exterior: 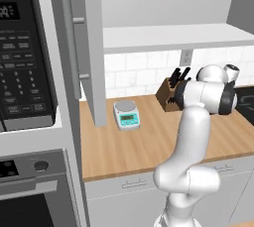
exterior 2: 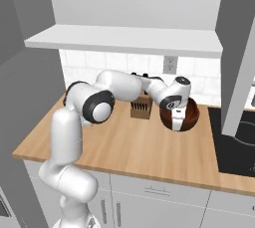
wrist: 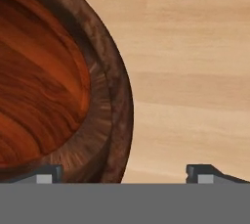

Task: Pick up the bowls on the counter and stack them on top of one another in the open cabinet. Place the smaller bowl on top of the larger bowl.

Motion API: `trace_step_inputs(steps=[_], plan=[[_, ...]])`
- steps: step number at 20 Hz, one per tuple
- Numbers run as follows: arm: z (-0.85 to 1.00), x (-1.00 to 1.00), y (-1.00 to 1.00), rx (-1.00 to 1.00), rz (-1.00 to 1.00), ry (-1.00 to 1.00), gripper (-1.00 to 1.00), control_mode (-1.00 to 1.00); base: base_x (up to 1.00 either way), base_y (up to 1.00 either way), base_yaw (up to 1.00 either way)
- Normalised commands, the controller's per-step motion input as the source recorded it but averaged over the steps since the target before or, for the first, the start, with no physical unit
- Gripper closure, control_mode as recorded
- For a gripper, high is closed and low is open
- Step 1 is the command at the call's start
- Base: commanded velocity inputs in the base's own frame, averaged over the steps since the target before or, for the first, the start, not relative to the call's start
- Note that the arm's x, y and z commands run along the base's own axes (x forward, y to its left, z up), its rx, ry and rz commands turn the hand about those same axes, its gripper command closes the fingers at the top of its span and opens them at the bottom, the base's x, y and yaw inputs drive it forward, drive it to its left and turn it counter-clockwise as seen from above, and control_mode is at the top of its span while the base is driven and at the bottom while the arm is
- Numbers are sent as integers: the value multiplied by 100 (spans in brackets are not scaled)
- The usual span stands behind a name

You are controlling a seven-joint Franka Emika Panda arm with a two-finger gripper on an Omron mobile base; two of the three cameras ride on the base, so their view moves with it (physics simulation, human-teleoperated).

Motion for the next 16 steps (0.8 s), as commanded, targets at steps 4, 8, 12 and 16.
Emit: trace_step_inputs(steps=[4,8,12,16], plan=[[-1,30,0,-1,0,-5,-100,-100,0,0,0],[-8,5,0,0,0,1,-100,-100,0,0,0],[-28,0,9,-8,3,6,100,-100,0,0,0],[-9,-3,12,-7,4,1,100,-100,0,0,0]])
